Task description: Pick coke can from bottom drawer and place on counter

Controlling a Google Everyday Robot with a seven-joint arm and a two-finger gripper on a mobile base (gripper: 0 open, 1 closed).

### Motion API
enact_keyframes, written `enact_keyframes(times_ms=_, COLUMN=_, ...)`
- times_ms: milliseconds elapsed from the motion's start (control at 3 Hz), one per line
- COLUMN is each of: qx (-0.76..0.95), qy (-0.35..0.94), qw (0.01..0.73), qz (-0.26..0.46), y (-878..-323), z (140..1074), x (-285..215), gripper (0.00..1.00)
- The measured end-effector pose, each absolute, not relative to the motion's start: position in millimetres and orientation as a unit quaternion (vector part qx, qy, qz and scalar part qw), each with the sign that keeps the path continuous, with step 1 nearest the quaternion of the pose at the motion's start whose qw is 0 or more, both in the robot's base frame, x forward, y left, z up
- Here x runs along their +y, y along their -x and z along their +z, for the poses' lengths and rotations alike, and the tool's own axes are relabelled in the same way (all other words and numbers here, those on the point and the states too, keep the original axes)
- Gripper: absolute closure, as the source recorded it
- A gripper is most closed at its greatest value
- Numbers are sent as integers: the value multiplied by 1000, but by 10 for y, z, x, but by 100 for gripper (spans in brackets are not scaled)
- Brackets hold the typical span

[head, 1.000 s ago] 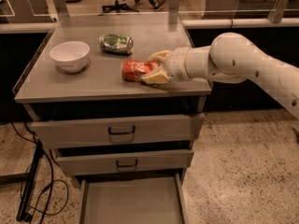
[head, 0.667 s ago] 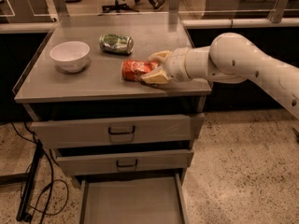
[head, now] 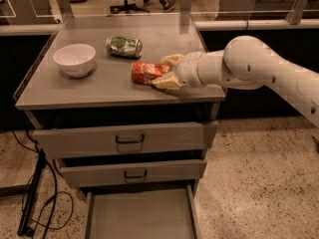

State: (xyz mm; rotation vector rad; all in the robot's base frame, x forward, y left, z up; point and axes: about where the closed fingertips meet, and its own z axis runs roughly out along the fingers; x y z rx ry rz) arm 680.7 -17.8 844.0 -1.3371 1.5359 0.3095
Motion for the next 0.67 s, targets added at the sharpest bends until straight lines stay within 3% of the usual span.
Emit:
enact_keyframes(times_ms=333, qx=639, qy=557, qw=515, qz=129, y=-6806, z=8439, x=-177, gripper=0)
enact_keyframes(times_ms=667, qx=639, qy=557, qw=515, qz=129, y=-6806, z=8439, x=-177, gripper=0)
